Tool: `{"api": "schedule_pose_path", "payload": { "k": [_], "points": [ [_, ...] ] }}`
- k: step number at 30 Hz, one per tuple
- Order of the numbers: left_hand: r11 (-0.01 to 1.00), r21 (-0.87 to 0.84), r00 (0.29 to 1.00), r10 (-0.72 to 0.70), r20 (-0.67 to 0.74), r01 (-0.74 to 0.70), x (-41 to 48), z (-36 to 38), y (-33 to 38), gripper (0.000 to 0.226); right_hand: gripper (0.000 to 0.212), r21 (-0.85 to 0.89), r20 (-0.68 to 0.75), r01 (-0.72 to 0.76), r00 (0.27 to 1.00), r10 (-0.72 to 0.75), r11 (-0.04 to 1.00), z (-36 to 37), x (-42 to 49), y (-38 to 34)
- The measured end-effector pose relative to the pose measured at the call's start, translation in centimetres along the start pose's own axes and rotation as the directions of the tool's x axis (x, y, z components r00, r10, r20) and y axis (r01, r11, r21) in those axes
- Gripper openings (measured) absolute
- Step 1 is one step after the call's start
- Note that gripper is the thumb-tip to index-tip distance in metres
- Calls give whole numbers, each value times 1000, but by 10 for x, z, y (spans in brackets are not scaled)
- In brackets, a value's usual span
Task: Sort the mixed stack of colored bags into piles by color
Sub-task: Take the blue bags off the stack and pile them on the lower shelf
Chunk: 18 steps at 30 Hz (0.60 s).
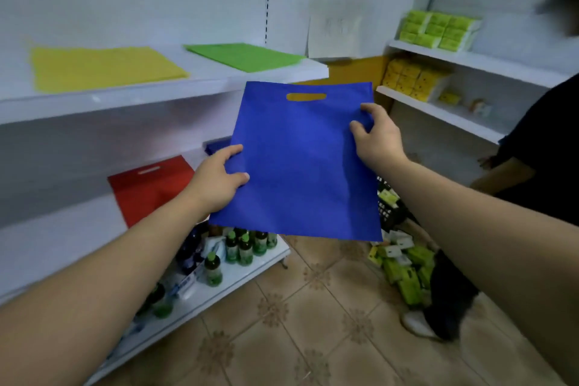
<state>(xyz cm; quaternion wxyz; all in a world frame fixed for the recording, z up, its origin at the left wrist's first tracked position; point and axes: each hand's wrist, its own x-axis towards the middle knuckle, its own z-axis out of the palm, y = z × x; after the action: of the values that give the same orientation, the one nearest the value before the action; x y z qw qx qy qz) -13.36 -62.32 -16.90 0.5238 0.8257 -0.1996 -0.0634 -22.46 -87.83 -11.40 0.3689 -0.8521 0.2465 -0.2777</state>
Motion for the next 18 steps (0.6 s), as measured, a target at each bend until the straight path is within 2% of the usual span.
{"api": "schedule_pose_path", "payload": {
  "k": [5, 10, 18],
  "points": [
    [993, -15, 993, -115, 6, 115, 3, 40, -32, 58, 45, -65, 97, -10, 995, 16, 998, 24, 17, 48],
    [980, 33, 980, -196, -42, 197, 25, 43, -73, 58, 45, -128, 197, 10, 980, 16, 992, 86, 49, 70],
    [942, 34, 938, -328, -111, 333, 108, 37, -132, 59, 43, -82, 352, 11, 936, 19, 997, 197, 137, 81]
  ]
}}
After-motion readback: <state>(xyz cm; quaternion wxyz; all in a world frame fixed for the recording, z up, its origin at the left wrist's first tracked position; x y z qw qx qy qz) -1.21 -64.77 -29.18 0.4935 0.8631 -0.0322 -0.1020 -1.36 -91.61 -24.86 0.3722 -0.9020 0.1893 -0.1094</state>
